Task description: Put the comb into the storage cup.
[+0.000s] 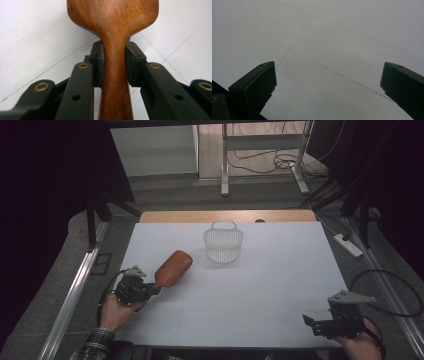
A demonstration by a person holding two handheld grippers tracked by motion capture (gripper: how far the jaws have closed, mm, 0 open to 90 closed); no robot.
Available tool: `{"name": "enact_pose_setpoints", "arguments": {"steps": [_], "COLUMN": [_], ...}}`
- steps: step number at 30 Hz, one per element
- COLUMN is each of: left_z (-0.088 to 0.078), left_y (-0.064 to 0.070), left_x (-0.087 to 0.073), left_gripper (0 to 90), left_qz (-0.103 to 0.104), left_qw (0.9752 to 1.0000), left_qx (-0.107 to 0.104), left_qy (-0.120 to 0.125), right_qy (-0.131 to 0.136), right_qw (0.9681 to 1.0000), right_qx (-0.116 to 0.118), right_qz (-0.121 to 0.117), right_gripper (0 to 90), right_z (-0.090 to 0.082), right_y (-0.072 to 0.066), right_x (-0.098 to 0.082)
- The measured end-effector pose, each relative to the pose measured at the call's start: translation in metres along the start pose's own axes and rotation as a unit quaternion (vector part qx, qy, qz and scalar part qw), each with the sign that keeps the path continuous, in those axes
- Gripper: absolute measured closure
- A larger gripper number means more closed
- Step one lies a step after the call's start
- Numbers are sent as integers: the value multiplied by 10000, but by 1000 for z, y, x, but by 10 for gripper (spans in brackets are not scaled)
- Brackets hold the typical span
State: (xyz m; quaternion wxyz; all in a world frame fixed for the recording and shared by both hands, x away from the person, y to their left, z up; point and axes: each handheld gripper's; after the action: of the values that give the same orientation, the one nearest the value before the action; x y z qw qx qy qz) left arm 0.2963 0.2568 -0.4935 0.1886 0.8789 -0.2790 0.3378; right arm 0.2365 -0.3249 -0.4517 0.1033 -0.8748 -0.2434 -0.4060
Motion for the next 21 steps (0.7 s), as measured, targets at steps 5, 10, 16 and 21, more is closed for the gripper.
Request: {"name": "enact_pose_setpoints", "arguments": {"steps": [5,10,16,21], "left_z": [-5,-8,-12,-13], "left_y": [3,7,11,14], "left_x": [2,4,7,10], "left_gripper": [711,711,711,711], "left_qz": [-40,-13,32,60], "left_qw": [9998,9994,9987,9981], "left_qx": [-49,-97,-156,-148], "left_qy": [190,334,492,592], "right_qy": [55,235,315,461], "right_qw": [10000,9995,9991,9983], "right_qx": [49,189,243,338], "right_qz": [-45,-63,-161,-71], "right_gripper": [0,0,0,0], "right_z": [-1,-1,-1,0], "right_y": [-1,-4,-4,-3], "right_x": [0,2,5,11]}}
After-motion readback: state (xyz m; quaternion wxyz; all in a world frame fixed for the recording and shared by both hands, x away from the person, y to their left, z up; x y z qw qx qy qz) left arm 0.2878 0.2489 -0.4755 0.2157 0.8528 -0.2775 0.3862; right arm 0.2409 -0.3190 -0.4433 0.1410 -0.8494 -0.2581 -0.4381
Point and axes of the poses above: each handheld gripper's, and its own axes: z roughly forward along the jaws, x roughly out of its top, y roughly to its right, and after that the axes turned 7 degrees about y, right-handed
